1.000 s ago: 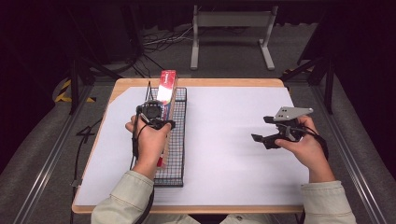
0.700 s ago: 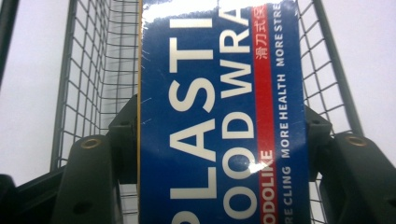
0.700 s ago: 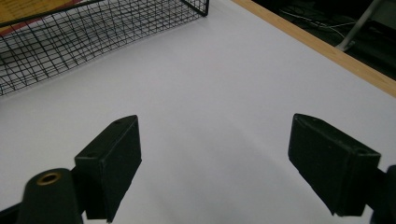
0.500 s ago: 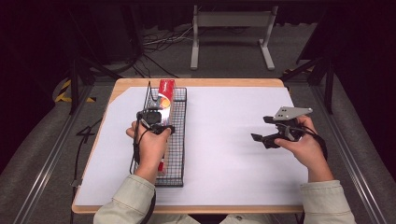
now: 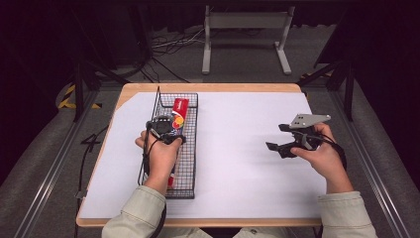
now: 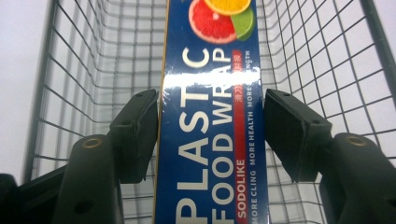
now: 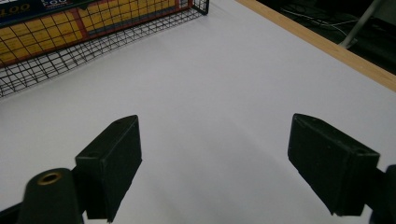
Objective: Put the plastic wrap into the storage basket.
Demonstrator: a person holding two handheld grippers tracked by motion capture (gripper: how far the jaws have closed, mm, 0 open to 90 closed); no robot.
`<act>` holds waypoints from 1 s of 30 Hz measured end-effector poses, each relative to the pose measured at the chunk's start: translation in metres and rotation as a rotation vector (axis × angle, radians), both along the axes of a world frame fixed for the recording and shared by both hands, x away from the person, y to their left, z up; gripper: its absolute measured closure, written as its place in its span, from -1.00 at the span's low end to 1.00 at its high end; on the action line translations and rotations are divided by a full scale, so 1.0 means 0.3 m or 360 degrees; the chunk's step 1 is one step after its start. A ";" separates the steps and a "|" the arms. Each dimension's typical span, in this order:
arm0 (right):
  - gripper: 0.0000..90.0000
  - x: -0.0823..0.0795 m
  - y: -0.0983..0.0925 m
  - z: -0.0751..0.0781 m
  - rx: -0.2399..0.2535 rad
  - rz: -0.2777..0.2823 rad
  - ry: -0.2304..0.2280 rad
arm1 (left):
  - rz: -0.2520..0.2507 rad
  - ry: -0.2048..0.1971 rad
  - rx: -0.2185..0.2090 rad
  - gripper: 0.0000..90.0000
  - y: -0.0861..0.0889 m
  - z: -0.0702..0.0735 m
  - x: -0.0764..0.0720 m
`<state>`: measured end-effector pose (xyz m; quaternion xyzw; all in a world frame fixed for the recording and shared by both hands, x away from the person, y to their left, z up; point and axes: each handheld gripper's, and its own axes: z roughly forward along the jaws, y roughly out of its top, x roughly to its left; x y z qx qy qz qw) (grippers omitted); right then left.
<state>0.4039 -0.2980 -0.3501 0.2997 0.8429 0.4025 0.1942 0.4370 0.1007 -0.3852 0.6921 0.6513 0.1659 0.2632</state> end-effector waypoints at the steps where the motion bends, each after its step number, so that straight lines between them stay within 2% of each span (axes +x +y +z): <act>1: -0.60 0.001 0.002 -0.001 -0.0002 0.0001 0.0004 | 0.0002 -0.0081 0.0038 0.00 -0.003 0.033 -0.006; 2: -0.60 0.001 0.004 -0.002 -0.0002 0.0004 0.0006 | -0.0002 -0.0099 0.0050 0.02 -0.007 0.046 -0.008; 5: -0.61 0.000 0.008 -0.002 -0.0003 0.0016 0.0011 | -0.0024 -0.0100 0.0046 0.04 -0.018 0.062 -0.010; 8: -0.61 -0.002 0.008 -0.001 -0.0001 0.0018 0.0014 | -0.0033 -0.0087 0.0051 0.00 -0.017 0.052 -0.007; 13: -0.62 -0.001 0.004 -0.003 0.0004 0.0019 0.0021 | -0.0038 -0.0069 -0.0002 -0.08 -0.014 0.032 -0.004; 19: -0.63 0.002 0.007 -0.012 -0.0005 0.0016 0.0036 | -0.0118 -0.0118 -0.0085 -0.19 -0.013 0.063 -0.012; 23: -0.63 0.003 0.006 -0.018 -0.0005 0.0011 0.0038 | -0.0219 -0.0216 -0.0164 -0.34 -0.002 0.108 -0.025; 24: -0.63 0.003 0.006 -0.018 -0.0005 0.0011 0.0038 | -0.0219 -0.0216 -0.0164 -0.37 -0.002 0.108 -0.025; 26: -0.64 0.002 0.001 -0.023 0.0005 0.0003 0.0041 | -0.0356 -0.0332 -0.0194 -0.43 0.011 0.140 -0.034; 27: -0.64 0.001 -0.005 -0.026 0.0013 0.0002 0.0053 | -0.0435 -0.0426 -0.0175 -0.49 0.025 0.158 -0.040; 28: -0.64 -0.001 -0.008 -0.027 0.0019 -0.0001 0.0061 | -0.0435 -0.0426 -0.0175 -0.51 0.025 0.158 -0.040; 30: -0.65 -0.002 -0.012 -0.028 0.0024 -0.0005 0.0064 | -0.0483 -0.0484 -0.0187 -0.52 0.052 0.171 -0.043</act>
